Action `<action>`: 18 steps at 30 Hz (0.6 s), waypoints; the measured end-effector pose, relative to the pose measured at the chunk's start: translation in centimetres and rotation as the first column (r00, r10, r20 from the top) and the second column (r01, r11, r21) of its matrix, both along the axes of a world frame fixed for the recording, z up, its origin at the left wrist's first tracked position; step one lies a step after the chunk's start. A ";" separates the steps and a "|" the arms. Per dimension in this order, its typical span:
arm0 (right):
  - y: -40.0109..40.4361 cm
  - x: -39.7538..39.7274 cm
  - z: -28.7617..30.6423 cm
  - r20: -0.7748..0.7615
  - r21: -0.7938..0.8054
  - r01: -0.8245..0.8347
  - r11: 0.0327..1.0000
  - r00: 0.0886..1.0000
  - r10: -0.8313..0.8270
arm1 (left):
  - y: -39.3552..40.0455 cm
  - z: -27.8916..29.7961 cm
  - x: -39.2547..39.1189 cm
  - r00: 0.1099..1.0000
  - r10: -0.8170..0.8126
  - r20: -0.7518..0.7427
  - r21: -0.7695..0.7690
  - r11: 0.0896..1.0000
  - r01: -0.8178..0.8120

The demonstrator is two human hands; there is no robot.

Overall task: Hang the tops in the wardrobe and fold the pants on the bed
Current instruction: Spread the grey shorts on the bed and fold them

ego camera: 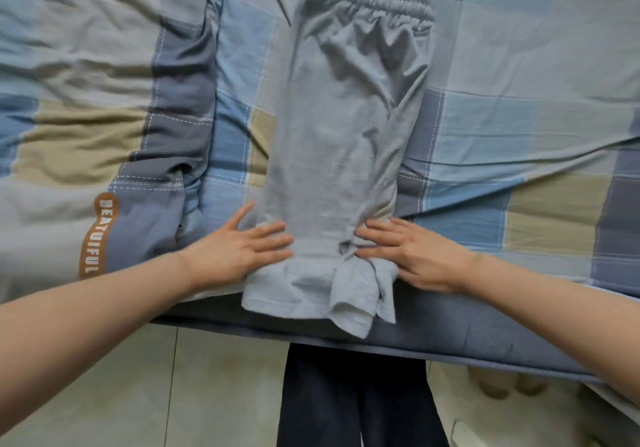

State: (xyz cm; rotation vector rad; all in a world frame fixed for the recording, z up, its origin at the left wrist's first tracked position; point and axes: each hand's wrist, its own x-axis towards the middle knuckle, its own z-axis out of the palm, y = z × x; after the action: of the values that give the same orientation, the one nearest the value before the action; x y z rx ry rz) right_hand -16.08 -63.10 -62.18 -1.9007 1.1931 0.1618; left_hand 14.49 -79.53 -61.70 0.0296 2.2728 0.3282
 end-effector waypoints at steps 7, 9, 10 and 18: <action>3.5 -0.9 0.7 -0.204 0.739 0.656 -0.152 0.003 -0.979 | 3.1 2.8 -3.7 -0.047 0.789 0.612 0.383 -0.348 -0.856; 3.2 -1.0 0.3 -0.342 0.698 0.610 -0.376 -0.177 -0.923 | 3.8 2.0 -4.0 -0.200 0.752 0.629 0.311 -0.479 -0.821; 2.9 -0.9 0.2 -0.379 0.669 0.623 -0.406 -0.184 -0.907 | 4.5 1.5 -3.9 -0.188 0.784 0.592 0.301 -0.432 -0.850; 3.6 0.2 0.8 -0.163 0.622 0.782 0.034 0.171 -0.972 | 8.9 0.5 -0.9 -0.244 0.810 0.534 0.229 -0.417 -0.880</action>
State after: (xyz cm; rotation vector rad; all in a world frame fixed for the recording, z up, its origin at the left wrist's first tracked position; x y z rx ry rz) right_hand -15.85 -59.45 -61.41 -0.2607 1.6479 -0.4458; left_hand 13.57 -70.64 -61.20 -1.6752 1.2264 1.8880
